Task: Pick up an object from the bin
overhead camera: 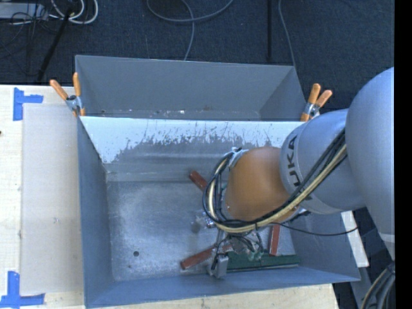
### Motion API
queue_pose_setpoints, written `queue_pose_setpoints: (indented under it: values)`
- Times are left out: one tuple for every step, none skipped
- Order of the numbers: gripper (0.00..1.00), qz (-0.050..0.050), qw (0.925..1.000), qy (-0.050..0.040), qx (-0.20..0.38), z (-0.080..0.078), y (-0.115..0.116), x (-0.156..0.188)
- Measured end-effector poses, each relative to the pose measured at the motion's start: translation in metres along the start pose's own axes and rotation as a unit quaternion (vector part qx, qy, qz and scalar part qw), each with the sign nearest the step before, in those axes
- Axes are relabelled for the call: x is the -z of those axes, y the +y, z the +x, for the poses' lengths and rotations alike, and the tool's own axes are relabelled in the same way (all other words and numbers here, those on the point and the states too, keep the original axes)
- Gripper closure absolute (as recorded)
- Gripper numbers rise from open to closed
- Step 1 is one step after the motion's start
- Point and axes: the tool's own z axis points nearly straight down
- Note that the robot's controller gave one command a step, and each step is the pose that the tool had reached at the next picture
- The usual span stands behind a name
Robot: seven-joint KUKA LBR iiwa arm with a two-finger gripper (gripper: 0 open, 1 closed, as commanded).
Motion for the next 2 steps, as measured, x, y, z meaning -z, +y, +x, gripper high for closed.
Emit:
queue_pose_setpoints:
  values:
    - [0.00,0.000,1.0000,-0.0009,-0.002,-0.0009,-0.0004,0.0002]
    - [0.00,0.000,1.0000,-0.0008,-0.005,-0.0012,-0.0007,0.0002]
